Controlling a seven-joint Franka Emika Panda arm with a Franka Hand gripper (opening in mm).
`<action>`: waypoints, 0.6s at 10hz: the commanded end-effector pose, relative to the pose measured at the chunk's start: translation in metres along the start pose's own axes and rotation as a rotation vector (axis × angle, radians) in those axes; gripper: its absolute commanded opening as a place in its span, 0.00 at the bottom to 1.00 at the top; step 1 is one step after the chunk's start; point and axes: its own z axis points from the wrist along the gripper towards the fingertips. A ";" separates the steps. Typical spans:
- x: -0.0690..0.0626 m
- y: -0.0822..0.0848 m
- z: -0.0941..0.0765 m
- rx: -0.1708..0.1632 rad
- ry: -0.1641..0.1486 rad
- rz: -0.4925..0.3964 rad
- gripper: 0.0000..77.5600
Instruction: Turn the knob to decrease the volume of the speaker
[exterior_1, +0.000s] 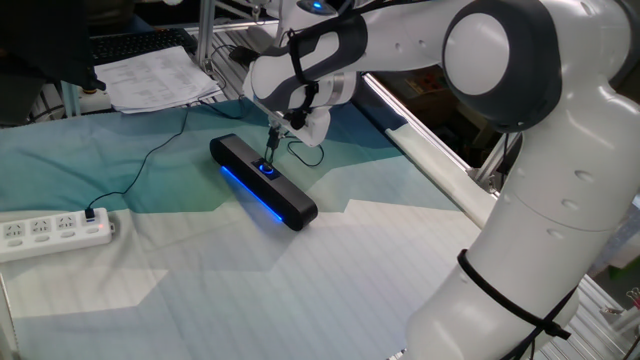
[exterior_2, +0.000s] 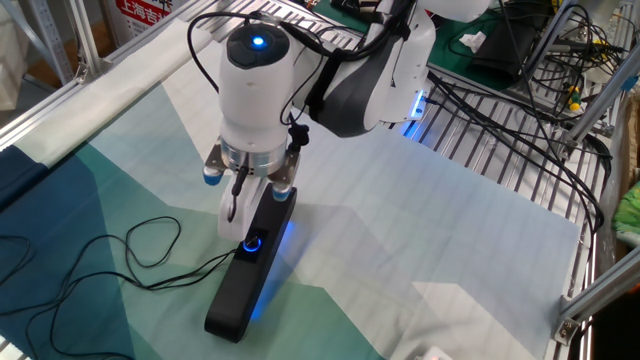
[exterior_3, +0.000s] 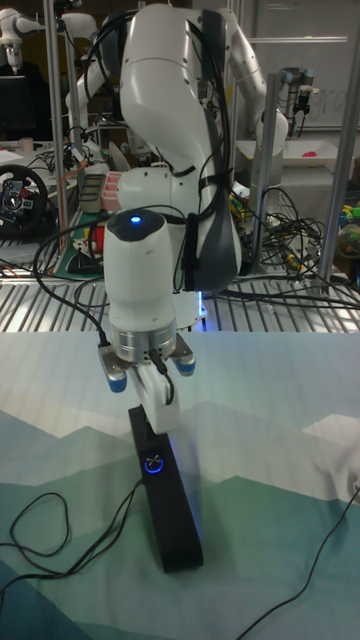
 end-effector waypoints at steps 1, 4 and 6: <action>0.000 0.001 -0.001 -0.012 0.031 0.066 0.00; 0.000 0.001 -0.001 -0.032 0.082 0.103 0.00; 0.000 0.001 -0.001 -0.029 0.085 0.146 0.00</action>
